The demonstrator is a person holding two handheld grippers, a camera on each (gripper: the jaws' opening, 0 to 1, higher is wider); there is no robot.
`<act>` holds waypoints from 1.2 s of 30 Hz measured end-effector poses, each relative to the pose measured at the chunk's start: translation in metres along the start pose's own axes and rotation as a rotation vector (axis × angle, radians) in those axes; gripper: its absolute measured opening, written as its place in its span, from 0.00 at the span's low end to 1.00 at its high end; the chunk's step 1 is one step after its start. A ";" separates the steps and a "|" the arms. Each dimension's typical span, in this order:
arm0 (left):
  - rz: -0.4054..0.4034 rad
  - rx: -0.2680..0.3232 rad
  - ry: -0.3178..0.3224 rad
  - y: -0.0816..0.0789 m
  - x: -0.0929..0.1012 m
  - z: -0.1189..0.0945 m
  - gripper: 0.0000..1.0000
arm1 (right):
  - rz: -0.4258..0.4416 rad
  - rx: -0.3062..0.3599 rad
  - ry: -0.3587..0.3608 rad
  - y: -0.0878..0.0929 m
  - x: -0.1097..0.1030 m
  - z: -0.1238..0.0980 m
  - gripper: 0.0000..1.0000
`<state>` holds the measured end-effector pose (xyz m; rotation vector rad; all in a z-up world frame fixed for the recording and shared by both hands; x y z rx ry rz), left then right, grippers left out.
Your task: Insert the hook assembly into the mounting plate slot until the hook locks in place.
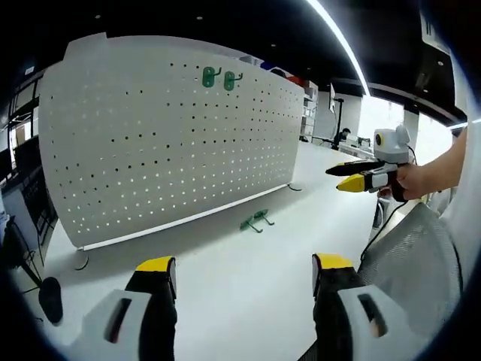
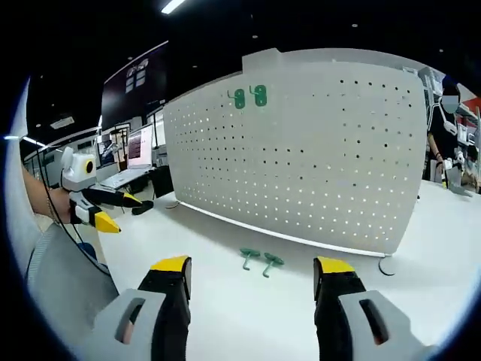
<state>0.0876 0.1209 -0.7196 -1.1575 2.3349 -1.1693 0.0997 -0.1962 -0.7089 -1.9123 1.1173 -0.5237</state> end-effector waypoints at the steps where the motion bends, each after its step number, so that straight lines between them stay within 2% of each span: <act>1: -0.002 -0.002 0.001 0.001 0.000 0.000 0.76 | -0.001 -0.005 -0.002 0.001 0.000 0.000 0.64; 23: -0.001 -0.017 0.008 0.005 -0.001 -0.002 0.76 | 0.029 -0.042 0.002 0.018 0.000 -0.002 0.63; 29: 0.006 -0.002 0.007 -0.003 -0.001 -0.004 0.76 | 0.038 -0.045 0.004 0.019 0.000 -0.002 0.63; 36: 0.040 -0.005 0.046 -0.013 0.004 0.001 0.75 | 0.038 -0.043 0.008 0.020 0.000 -0.002 0.63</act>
Point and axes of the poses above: the point that each gripper's makers call its tool centre point, and the gripper's own axes: z roughly forward along the fingers, x roughly to its right, y roughly out of its underside, the point moved 7 cm from there along -z, roughly backward along the fingers, and after that the axes turned 15 degrees about -x, right-handed, at the moved point
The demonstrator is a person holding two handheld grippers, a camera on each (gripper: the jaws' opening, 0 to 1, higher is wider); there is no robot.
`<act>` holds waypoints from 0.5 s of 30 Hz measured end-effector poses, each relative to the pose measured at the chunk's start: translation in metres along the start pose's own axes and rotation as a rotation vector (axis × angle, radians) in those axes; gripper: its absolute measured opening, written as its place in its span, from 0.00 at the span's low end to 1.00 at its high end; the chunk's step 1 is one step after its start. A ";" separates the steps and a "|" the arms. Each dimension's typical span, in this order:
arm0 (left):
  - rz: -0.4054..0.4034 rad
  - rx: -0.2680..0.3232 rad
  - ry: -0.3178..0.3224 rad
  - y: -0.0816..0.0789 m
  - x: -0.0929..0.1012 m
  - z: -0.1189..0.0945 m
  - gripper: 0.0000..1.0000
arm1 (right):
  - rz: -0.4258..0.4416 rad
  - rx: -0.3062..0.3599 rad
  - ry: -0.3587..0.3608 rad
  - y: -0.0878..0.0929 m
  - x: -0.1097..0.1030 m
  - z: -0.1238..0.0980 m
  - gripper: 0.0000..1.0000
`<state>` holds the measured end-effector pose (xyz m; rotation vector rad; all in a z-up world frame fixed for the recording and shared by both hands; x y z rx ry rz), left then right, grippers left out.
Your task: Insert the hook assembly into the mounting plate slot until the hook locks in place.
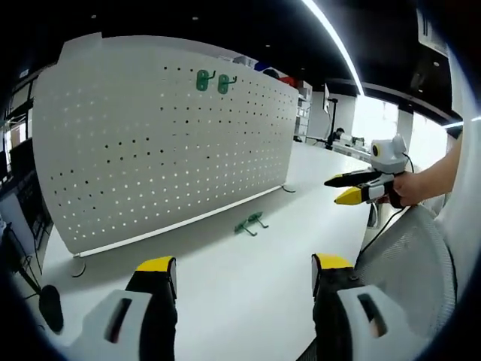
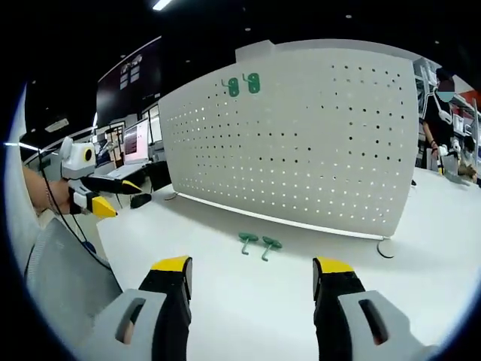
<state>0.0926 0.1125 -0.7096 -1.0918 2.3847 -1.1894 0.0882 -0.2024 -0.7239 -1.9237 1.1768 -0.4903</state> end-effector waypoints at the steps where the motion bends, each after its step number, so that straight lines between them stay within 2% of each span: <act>1: 0.005 -0.003 0.003 -0.001 0.000 0.001 0.75 | 0.002 0.001 -0.001 0.000 0.000 0.000 0.63; 10: 0.031 -0.022 0.016 -0.006 -0.005 0.013 0.75 | -0.008 -0.003 0.012 0.000 0.001 0.000 0.63; 15: 0.060 -0.058 0.031 -0.006 -0.006 0.019 0.75 | -0.016 -0.007 0.011 0.000 0.000 0.001 0.63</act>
Point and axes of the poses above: the point that each gripper's makers call its tool centre point, and the gripper's own axes: z roughly forward along the fingers, x roughly to its right, y roughly out of its underside, the point moved 7 cm from there along -z, roughly backward along the fingers, and after that the axes turned 15 degrees about -x, right-handed, at the moved point
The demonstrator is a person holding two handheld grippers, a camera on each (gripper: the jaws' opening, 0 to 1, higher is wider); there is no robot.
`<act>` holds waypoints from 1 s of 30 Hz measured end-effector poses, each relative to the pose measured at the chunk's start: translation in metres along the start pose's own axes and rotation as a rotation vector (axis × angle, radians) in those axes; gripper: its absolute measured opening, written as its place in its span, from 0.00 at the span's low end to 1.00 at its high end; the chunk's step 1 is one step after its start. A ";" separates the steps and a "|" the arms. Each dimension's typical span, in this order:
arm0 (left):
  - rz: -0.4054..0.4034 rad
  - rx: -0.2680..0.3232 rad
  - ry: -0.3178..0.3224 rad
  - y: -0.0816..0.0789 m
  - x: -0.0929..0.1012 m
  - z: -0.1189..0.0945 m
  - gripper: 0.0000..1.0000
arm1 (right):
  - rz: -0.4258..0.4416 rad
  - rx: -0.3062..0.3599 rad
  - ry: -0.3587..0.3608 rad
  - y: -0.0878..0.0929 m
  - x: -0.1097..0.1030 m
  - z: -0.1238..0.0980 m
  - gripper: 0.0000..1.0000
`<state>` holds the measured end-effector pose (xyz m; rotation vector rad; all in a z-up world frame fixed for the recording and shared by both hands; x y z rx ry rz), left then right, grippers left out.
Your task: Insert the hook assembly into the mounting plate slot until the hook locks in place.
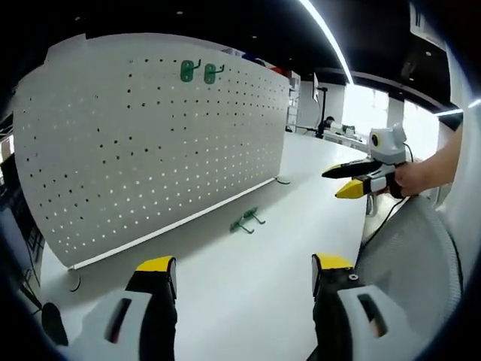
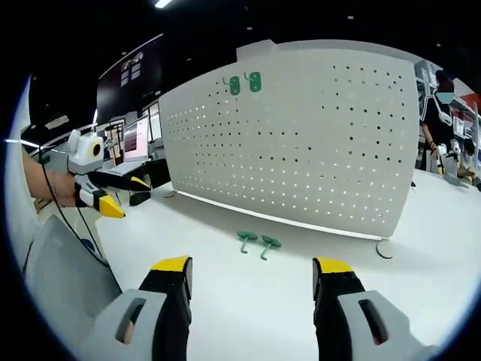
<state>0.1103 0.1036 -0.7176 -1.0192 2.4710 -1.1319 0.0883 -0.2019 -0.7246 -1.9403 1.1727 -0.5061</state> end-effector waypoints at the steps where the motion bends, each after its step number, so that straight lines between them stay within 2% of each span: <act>1: 0.005 -0.002 0.005 -0.001 0.000 0.001 0.75 | -0.001 0.000 0.000 0.000 0.000 0.000 0.63; 7: 0.024 -0.022 0.015 -0.004 -0.002 0.006 0.75 | -0.019 -0.001 0.000 0.000 -0.001 0.000 0.63; 18: 0.144 -0.067 0.037 -0.014 0.001 0.016 0.76 | -0.037 -0.006 -0.004 0.000 -0.003 0.001 0.63; 21: 0.156 -0.072 0.049 -0.017 0.002 0.020 0.77 | -0.039 -0.007 -0.004 -0.001 -0.003 0.001 0.63; 30: 0.235 -0.139 0.082 -0.021 0.002 0.030 0.77 | -0.042 -0.016 -0.014 0.000 -0.005 0.002 0.63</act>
Point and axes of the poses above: the point that each gripper's makers call its tool centre point, and the gripper's own axes: z roughly forward along the fingers, x roughly to its right, y roughly out of its underside, the point moved 7 cm from there along -z, roughly backward along the fingers, and after that the axes turned 15 degrees about -x, right-handed, at the moved point
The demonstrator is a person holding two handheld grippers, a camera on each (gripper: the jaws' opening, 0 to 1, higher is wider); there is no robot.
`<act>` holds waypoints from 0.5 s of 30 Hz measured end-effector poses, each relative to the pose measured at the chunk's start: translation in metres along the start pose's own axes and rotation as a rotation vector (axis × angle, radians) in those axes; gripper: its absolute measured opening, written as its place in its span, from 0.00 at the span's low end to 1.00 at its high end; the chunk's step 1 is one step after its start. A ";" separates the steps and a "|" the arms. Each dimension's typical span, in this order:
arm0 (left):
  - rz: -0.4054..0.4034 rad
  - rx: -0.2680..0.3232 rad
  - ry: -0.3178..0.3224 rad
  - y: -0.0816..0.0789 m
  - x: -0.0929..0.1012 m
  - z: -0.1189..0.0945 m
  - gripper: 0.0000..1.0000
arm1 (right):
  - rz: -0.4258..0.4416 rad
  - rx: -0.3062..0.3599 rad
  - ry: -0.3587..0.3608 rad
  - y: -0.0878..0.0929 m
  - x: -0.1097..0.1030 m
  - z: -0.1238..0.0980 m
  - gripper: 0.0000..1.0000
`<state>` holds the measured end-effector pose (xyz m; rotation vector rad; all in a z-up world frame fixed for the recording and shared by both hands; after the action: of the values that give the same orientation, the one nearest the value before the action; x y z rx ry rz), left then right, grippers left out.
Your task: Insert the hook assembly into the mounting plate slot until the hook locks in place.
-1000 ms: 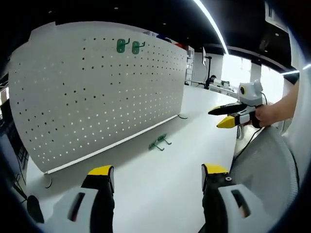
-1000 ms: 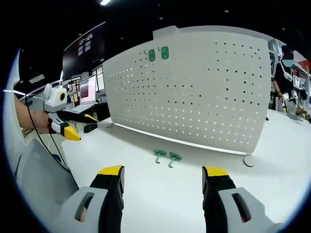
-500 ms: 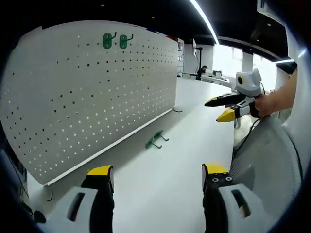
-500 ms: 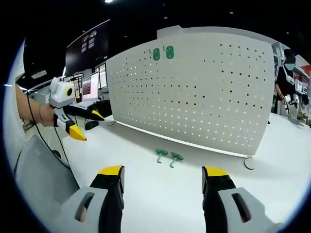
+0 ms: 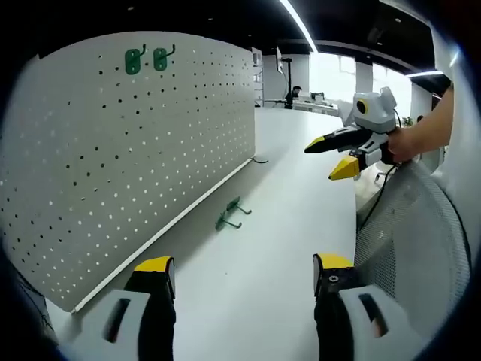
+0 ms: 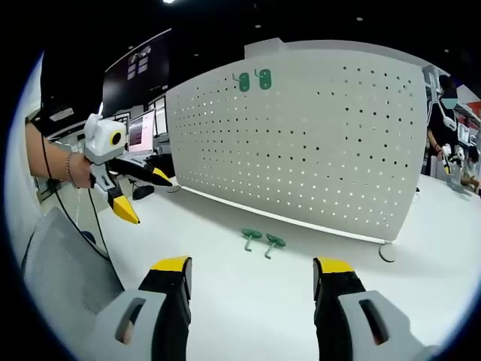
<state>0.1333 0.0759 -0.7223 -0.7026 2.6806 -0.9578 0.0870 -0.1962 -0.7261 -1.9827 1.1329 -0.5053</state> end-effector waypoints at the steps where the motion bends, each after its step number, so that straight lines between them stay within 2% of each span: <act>1: 0.021 -0.007 -0.001 -0.001 0.000 0.001 0.77 | 0.000 0.000 0.000 0.000 0.000 0.000 0.63; 15: 0.148 -0.064 0.006 -0.012 -0.007 0.010 0.78 | 0.010 0.007 -0.001 0.000 0.001 -0.001 0.63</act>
<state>0.1475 0.0662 -0.7220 -0.5058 2.7339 -0.8419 0.0872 -0.1974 -0.7256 -1.9703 1.1383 -0.5028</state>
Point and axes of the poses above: the point that each gripper's makers call its tool centre point, and the gripper's own axes: z roughly forward along the fingers, x roughly to its right, y roughly out of its underside, the point moved 7 cm from there along -z, roughly backward along the fingers, and after that the axes turned 15 degrees about -x, right-handed, at the moved point
